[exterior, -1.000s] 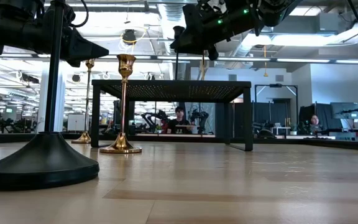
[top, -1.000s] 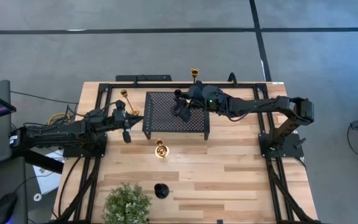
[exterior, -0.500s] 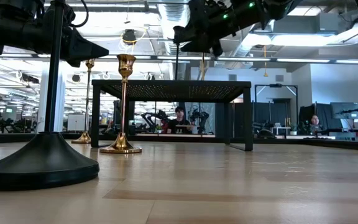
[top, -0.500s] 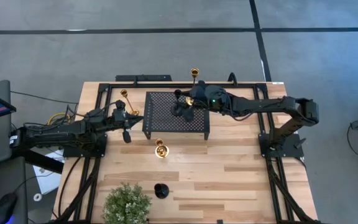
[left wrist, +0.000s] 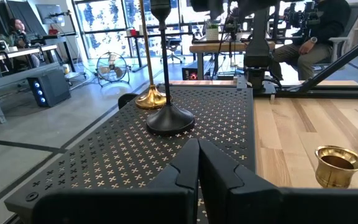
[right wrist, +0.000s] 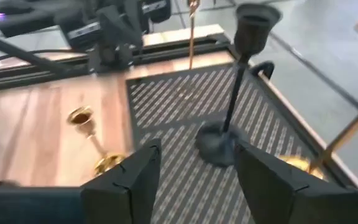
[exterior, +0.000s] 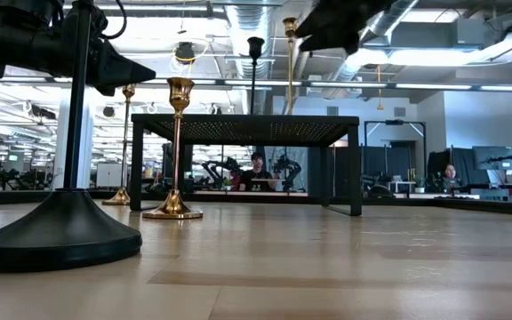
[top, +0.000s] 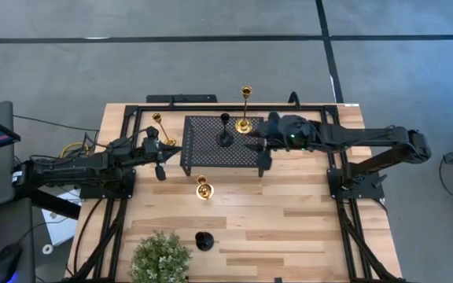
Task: Pick & Place candle stick holders
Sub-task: Put the large gold candle holder on the shelf
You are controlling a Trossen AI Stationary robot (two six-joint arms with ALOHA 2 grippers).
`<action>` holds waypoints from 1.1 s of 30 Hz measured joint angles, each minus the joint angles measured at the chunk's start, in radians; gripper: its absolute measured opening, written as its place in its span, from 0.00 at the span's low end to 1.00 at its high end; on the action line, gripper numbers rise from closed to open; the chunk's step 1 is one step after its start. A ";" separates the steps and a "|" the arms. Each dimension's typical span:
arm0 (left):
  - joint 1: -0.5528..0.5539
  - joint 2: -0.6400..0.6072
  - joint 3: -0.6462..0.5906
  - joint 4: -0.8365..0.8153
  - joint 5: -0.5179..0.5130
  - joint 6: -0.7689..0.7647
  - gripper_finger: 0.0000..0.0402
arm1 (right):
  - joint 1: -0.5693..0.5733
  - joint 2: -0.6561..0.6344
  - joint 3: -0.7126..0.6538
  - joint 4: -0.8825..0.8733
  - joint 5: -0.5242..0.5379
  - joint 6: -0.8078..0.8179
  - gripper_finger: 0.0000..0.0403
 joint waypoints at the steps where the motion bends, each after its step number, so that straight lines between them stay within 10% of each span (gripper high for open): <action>1: 0.000 0.000 0.000 0.000 0.000 0.000 0.02 | 0.011 -0.014 0.000 -0.027 0.000 0.018 0.45; 15: 0.000 0.000 0.000 0.000 0.000 0.000 0.02 | 0.217 -0.080 -0.016 -0.264 0.230 0.082 0.02; 21: 0.000 0.000 0.000 0.005 -0.010 -0.001 0.02 | 0.309 -0.080 -0.022 -0.374 0.528 0.226 0.01; 33: -0.101 0.000 0.058 -0.064 -0.269 -0.102 0.01 | 0.408 -0.079 -0.022 -0.558 0.727 0.375 0.00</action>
